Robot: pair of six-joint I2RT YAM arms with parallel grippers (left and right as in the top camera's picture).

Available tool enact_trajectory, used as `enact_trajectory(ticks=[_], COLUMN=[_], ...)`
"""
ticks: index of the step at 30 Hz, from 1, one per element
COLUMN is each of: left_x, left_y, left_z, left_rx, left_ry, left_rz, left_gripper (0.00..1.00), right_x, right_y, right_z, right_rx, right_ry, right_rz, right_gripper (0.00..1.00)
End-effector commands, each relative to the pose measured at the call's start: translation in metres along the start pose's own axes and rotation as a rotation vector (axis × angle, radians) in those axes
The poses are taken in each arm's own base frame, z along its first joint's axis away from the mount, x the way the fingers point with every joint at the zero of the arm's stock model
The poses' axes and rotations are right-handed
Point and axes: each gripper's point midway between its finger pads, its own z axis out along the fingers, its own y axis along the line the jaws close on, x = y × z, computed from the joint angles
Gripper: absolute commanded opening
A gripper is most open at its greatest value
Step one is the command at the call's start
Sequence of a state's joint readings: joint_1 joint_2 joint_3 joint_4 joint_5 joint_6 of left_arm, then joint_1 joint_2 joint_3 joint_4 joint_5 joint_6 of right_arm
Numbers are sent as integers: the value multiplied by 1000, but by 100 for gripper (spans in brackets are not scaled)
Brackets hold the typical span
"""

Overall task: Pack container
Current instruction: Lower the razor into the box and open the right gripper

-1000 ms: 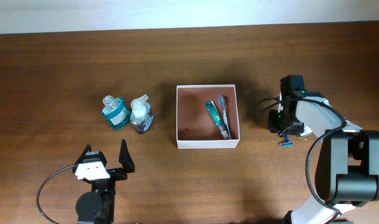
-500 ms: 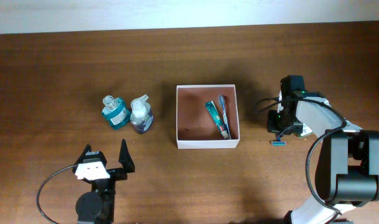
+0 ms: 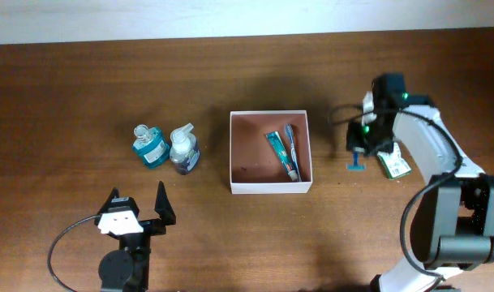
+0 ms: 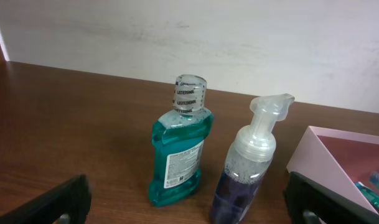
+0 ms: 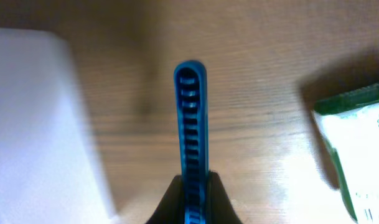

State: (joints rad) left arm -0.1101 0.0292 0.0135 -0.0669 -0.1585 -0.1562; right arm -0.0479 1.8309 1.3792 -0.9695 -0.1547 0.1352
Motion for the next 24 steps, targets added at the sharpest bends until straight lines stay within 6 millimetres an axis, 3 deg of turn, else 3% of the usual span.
enact_trajectory(ticks=[1,5,8,11,18,24], left_x=[2,2,2,2,2,2], left_y=[2,2,2,2,2,2], left_z=[0,0,0,0,0,0], left_rx=[-13,-13,-13,-13,-13,-13], left_ry=[2,2,2,2,2,2], left_rz=[17,17,17,17,17,17], left_gripper=[99,99,99,99,99,99], right_x=[-29,-34,-30,-21,9,16], right_y=[64,117,148,156,175,171], right_z=[-62,-95,-101,-92,-43,-12], right_rx=[-129,-169,-162,-58,63,91], right_ry=[-143,-207,-235,-245,-198,-165], right_rz=[-86,-203,-243,-204,-228,-206], right_gripper=[4,4,4,4,4,4])
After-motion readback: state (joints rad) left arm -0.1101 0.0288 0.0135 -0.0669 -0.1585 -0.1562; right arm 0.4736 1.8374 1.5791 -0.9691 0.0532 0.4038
